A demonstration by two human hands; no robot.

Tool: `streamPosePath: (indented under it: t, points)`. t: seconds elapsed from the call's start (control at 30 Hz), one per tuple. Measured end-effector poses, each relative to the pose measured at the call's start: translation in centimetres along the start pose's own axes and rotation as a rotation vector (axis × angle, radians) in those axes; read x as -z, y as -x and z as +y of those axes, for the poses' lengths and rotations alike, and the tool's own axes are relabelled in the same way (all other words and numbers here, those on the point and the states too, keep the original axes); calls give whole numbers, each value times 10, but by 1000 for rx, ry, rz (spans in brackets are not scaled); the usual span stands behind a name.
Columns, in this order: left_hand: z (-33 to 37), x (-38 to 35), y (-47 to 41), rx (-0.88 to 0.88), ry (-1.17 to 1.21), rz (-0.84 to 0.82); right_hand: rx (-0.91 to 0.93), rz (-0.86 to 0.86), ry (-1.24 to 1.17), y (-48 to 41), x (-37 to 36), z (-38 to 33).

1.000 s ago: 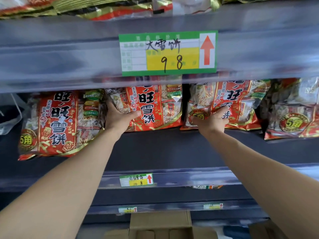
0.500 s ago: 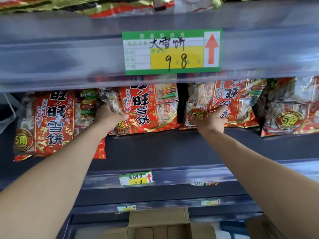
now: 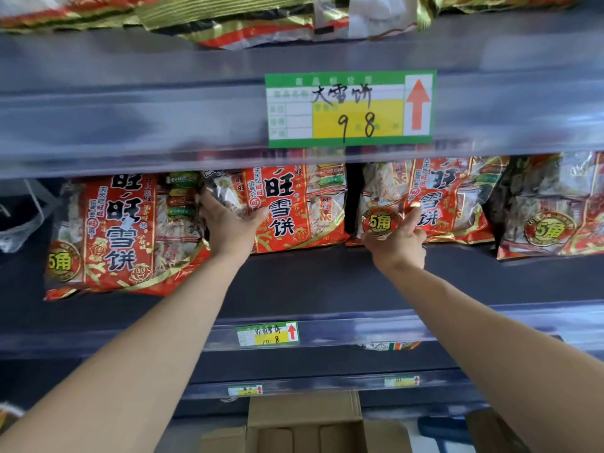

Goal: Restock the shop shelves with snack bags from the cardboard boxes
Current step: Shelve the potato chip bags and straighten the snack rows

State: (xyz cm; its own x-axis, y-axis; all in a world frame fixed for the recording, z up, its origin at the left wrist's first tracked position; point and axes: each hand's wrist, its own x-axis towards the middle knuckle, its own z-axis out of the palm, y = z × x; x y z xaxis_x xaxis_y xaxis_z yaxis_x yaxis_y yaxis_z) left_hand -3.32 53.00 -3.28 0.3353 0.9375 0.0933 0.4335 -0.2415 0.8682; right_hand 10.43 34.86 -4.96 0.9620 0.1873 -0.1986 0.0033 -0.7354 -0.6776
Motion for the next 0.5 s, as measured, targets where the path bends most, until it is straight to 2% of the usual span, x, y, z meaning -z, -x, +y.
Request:
streamPosePath:
  t: [0.17, 0.27, 0.37, 0.43, 0.5]
  points:
    - [0, 11, 15, -27, -86, -46, 89, 56, 113, 21, 6, -6]
    - [-2, 27, 23, -42, -87, -63, 261, -37, 124, 42, 1, -21]
    - [-8, 53, 28, -89, -224, 45, 409, -152, 145, 65, -9, -43]
    - [-18, 74, 28, -25, -351, 157, 443, -214, 132, 79, -18, -56]
    - [-28, 95, 28, 181, -356, 200, 473, -283, 108, 95, -30, -68]
